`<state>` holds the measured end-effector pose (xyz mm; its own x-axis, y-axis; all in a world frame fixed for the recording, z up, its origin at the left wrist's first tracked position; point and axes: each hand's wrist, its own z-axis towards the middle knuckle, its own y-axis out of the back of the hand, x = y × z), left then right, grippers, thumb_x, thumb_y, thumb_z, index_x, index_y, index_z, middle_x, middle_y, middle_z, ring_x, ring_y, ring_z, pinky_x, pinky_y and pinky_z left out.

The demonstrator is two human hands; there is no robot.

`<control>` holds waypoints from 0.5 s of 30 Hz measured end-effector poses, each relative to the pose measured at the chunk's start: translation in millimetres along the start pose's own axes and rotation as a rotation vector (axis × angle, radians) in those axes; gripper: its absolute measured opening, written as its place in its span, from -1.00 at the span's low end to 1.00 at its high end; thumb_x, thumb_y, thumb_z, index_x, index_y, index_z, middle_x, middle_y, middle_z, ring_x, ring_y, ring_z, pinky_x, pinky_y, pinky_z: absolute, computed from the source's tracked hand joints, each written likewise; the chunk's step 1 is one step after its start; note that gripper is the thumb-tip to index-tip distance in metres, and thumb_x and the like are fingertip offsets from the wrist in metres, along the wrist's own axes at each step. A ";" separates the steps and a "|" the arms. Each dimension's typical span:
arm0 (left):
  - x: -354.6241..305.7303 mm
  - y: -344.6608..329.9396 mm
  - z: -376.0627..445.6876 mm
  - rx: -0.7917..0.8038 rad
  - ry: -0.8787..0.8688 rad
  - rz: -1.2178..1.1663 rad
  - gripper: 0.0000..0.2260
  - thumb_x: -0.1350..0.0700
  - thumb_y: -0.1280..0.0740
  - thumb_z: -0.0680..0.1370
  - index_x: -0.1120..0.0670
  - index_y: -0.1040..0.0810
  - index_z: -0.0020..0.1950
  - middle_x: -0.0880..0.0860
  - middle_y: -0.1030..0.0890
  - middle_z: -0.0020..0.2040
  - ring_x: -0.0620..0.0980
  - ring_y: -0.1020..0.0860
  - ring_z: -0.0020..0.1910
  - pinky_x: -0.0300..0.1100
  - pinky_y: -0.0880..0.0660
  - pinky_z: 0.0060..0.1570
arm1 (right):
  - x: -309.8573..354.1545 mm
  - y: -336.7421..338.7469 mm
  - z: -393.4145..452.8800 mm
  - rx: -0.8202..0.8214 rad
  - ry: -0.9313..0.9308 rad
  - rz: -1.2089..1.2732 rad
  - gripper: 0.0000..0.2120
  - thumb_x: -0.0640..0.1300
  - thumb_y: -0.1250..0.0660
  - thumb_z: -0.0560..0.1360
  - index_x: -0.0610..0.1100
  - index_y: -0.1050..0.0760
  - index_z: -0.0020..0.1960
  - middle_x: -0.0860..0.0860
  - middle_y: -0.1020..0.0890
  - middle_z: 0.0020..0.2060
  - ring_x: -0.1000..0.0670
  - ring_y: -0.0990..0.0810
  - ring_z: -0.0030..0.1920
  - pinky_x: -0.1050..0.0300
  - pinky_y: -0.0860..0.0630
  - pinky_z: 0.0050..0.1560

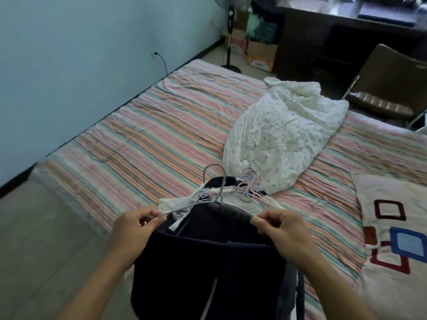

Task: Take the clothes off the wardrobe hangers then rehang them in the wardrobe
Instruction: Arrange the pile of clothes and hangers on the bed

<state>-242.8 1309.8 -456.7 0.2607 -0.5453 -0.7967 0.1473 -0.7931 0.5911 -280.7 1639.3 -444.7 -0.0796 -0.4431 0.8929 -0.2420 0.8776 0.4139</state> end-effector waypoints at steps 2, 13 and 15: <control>-6.0 37.3 -35.0 0.017 -0.033 -0.048 -0.74 0.22 -0.51 0.45 -0.17 -0.70 -0.24 -0.03 -0.68 -0.32 -0.07 -0.62 -0.33 -0.18 -0.51 -0.30 | 32.9 -5.8 -20.2 0.042 0.075 0.014 -0.83 -0.16 -0.47 0.49 -0.04 -0.66 -0.28 0.08 -0.63 -0.43 0.23 -0.50 -0.41 0.41 -0.38 -0.33; -34.3 185.8 -219.0 -0.296 -0.115 -0.114 -0.84 0.13 -0.47 0.48 -0.17 -0.67 -0.15 -0.05 -0.67 -0.31 -0.12 -0.62 -0.33 -0.26 -0.53 -0.26 | 189.0 -71.4 -132.5 0.219 0.318 0.112 -0.83 -0.21 -0.49 0.46 0.07 -0.72 -0.12 -0.10 -0.70 -0.32 -0.08 -0.67 -0.26 0.11 -0.60 -0.18; -38.4 209.9 -249.7 -0.384 -0.131 -0.112 -0.97 -0.04 -0.43 0.46 -0.19 -0.65 -0.13 -0.09 -0.64 -0.34 -0.17 -0.59 -0.36 -0.29 -0.50 -0.30 | 216.3 -80.5 -152.1 0.241 0.382 0.095 -0.82 -0.20 -0.49 0.46 0.09 -0.72 -0.13 -0.07 -0.69 -0.35 0.00 -0.64 -0.33 0.21 -0.55 -0.26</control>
<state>16.3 1232.1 -270.5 0.1027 -0.5113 -0.8533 0.5194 -0.7040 0.4844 -131.4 1500.7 -257.9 0.2387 -0.2236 0.9450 -0.4722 0.8236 0.3142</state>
